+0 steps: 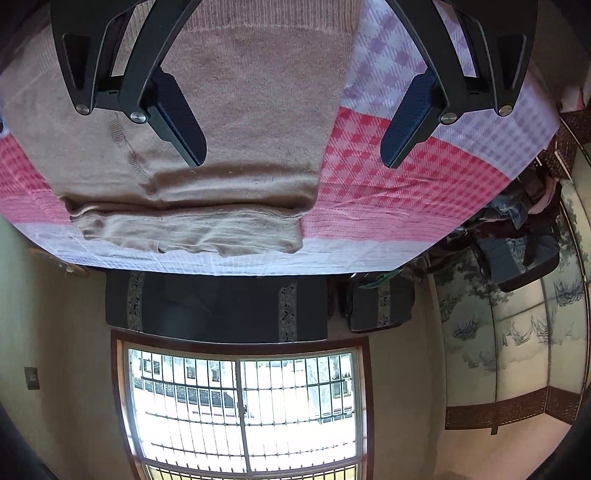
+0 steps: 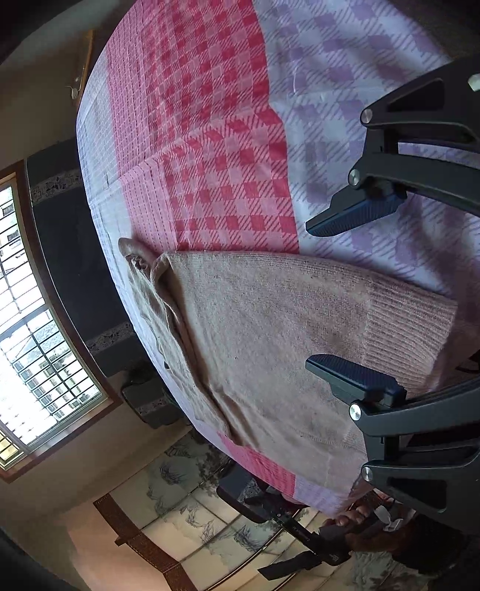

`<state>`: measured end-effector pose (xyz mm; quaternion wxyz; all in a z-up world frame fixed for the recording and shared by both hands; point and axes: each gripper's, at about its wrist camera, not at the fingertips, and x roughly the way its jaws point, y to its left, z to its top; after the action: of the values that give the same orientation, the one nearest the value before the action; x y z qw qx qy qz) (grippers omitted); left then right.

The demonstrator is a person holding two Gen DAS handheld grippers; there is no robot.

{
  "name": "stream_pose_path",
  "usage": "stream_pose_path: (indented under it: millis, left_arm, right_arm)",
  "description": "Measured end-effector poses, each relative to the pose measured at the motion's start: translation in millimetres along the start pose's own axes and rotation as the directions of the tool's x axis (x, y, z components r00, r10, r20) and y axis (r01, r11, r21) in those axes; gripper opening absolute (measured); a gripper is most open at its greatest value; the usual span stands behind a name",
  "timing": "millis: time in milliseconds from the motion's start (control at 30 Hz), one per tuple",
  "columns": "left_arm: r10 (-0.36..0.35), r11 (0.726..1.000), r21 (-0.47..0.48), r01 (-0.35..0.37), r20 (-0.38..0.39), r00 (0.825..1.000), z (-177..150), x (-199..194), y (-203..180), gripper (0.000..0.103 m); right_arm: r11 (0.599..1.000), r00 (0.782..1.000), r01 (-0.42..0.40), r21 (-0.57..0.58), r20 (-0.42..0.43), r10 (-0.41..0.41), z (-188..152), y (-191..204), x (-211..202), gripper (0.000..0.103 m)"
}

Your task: Fold small clothes

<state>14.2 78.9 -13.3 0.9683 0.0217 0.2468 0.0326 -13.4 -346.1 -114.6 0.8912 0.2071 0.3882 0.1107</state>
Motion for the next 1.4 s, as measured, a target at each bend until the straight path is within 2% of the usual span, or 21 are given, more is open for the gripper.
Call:
stream_pose_path:
  millis: [100, 233, 333, 400, 533, 600, 700, 767, 867, 1000, 1133, 1200, 1333, 1400]
  left_arm:
    - [-0.02, 1.0, -0.021, 0.019, -0.057, 0.998, -6.0, 7.8, 11.4, 0.095]
    - [-0.159, 0.981, -0.135, 0.14, -0.146, 0.976, -15.8, 19.0, 47.0, 0.095]
    - [-0.293, 0.936, -0.263, 0.232, -0.226, 0.929, -28.6, 31.9, 78.8, 0.095]
    - [-0.382, 0.891, -0.355, 0.285, -0.246, 0.891, -38.7, 36.7, 98.5, 0.095]
    - [-0.497, 0.797, -0.507, 0.329, -0.241, 0.833, -56.9, 42.0, 125.4, 0.095]
    - [-0.538, 0.762, -0.55, 0.341, -0.246, 0.806, -62.3, 44.4, 131.5, 0.095]
    - [-0.575, 0.749, -0.545, 0.377, -0.252, 0.778, -65.6, 40.5, 127.3, 0.095]
    - [-0.601, 0.749, -0.525, 0.403, -0.283, 0.748, -66.0, 38.6, 118.8, 0.095]
    - [-0.621, 0.749, -0.5, 0.435, -0.301, 0.724, -66.3, 34.5, 107.8, 0.095]
    - [-0.642, 0.741, -0.481, 0.468, -0.303, 0.704, -66.0, 33.0, 97.5, 0.094]
    - [-0.635, 0.751, -0.454, 0.479, -0.302, 0.711, -66.2, 31.1, 92.6, 0.094]
    - [-0.64, 0.747, -0.459, 0.482, -0.299, 0.708, -66.4, 32.5, 93.3, 0.094]
    - [-0.664, 0.717, -0.498, 0.488, -0.279, 0.693, -66.3, 36.8, 97.8, 0.094]
    - [-0.677, 0.706, -0.505, 0.498, -0.271, 0.685, -66.4, 38.4, 97.6, 0.094]
  right_arm:
    - [1.0, 1.0, 0.01, 0.012, -0.012, -0.01, -2.2, -1.6, 1.7, 0.066]
    - [1.0, 1.0, 0.019, 0.025, -0.023, -0.018, -3.7, -4.4, 3.3, 0.069]
    - [0.999, 1.0, 0.01, 0.031, -0.019, -0.01, -4.0, -5.1, 2.4, 0.071]
    - [0.999, 1.0, 0.0, 0.033, -0.019, 0.0, -4.8, -4.9, 2.1, 0.073]
    - [0.999, 1.0, -0.022, 0.035, -0.021, 0.022, -7.2, -4.1, 0.4, 0.075]
    - [0.999, 0.999, -0.035, 0.037, -0.02, 0.035, -8.6, -4.5, -0.7, 0.076]
    - [0.998, 0.998, -0.057, 0.034, -0.014, 0.057, -11.4, -4.2, -2.4, 0.081]
    - [0.996, 0.996, -0.087, 0.036, -0.004, 0.087, -12.8, -5.4, -3.3, 0.085]
    - [0.989, 0.99, -0.139, 0.057, 0.007, 0.139, -13.9, -11.0, -5.7, 0.087]
    - [0.979, 0.98, -0.193, 0.064, -0.032, 0.195, -11.2, -15.7, -6.8, 0.087]
    - [0.971, 0.969, -0.228, 0.072, -0.079, 0.234, -8.8, -16.7, -6.5, 0.088]
    - [0.964, 0.958, -0.257, 0.069, -0.117, 0.263, -9.1, -14.1, -4.4, 0.087]
    - [0.97, 0.959, -0.238, 0.056, -0.146, 0.244, -10.6, -4.8, -2.5, 0.087]
    - [0.979, 0.968, -0.202, 0.023, -0.149, 0.203, -12.9, 2.8, -2.6, 0.087]
